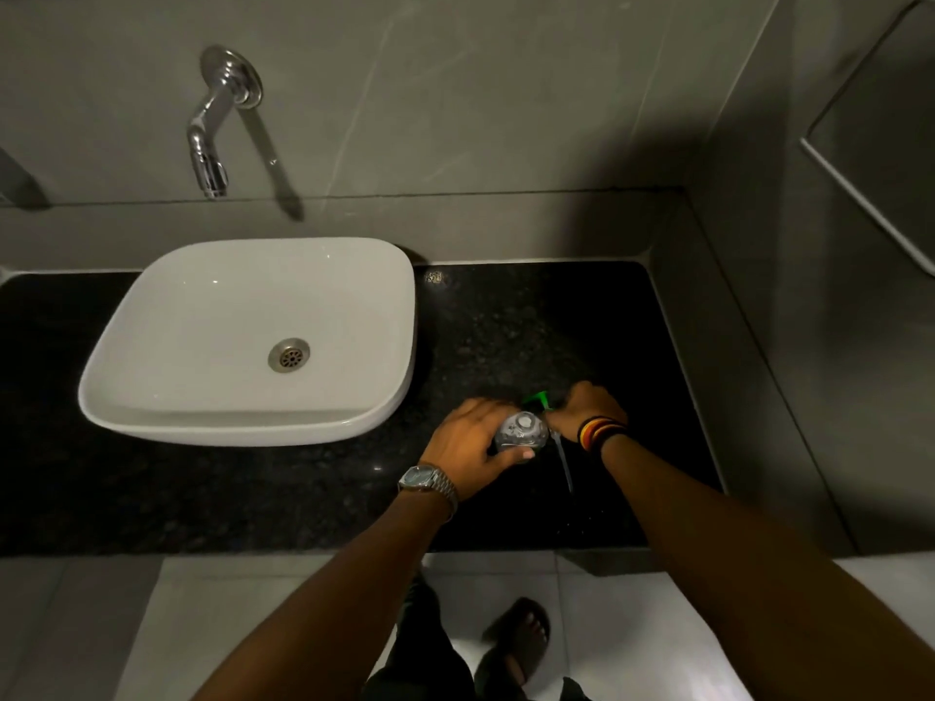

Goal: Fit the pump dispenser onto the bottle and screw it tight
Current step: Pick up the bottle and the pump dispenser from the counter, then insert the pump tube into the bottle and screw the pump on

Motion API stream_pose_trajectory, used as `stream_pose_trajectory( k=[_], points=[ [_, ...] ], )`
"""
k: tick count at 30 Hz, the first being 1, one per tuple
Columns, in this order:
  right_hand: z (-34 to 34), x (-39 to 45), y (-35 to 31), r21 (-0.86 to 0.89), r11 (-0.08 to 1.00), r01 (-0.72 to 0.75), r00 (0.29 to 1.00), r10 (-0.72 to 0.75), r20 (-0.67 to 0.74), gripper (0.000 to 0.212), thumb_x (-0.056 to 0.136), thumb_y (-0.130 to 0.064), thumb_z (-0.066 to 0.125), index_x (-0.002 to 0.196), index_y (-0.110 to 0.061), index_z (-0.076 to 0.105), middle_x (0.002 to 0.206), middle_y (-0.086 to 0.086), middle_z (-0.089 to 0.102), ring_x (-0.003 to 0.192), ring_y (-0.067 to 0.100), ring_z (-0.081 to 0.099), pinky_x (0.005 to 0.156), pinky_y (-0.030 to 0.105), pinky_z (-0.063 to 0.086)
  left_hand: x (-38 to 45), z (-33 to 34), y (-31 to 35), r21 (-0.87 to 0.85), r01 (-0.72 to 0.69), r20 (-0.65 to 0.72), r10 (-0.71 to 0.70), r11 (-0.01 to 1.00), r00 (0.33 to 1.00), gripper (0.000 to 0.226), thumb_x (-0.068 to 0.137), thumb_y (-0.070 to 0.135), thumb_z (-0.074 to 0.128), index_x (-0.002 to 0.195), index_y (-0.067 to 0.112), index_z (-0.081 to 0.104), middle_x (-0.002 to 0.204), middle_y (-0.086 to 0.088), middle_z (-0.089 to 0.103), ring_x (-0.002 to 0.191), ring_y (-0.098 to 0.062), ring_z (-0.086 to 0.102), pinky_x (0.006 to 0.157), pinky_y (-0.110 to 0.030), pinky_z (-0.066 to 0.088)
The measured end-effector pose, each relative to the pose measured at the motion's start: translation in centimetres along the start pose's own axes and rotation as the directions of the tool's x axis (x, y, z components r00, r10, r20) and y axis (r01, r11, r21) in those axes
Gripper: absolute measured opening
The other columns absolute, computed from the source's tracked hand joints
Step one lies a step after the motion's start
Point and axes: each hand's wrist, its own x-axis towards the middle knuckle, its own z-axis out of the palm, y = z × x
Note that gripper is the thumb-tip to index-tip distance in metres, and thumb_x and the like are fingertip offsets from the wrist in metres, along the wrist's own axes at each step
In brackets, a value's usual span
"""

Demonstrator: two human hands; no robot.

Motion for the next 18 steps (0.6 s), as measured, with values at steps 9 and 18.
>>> stream_pose_trajectory(
  k=[9,18],
  points=[
    [-4.7,-5.1,-0.3,0.742,0.6,0.298,0.95,-0.109,-0.293,0.014,0.086,-0.03,0.07,0.076,-0.02,0.07,0.056,-0.014,0.059,0.055,0.004,0.052,0.055,0.024,0.04,-0.2,0.7,-0.1,-0.082,0.066,-0.022,-0.068,0.994,0.997,0.054,0.085,0.055,0.072,0.129,0.025,0.064,0.122,0.003,0.069,0.117,-0.017,0.056,0.097,-0.033,0.051],
    [-5.5,-8.6,-1.1,0.809,0.347,0.475,0.88,-0.201,-0.431,0.013,0.087,-0.034,0.07,0.093,-0.023,0.073,0.078,-0.01,0.06,0.061,-0.002,0.057,0.055,0.011,0.041,-0.4,0.9,0.2,-0.118,0.09,-0.025,-0.094,0.989,0.995,0.051,0.086,0.05,0.074,0.13,0.026,0.064,0.122,0.004,0.07,0.117,-0.016,0.057,0.098,-0.035,0.051]
  ],
)
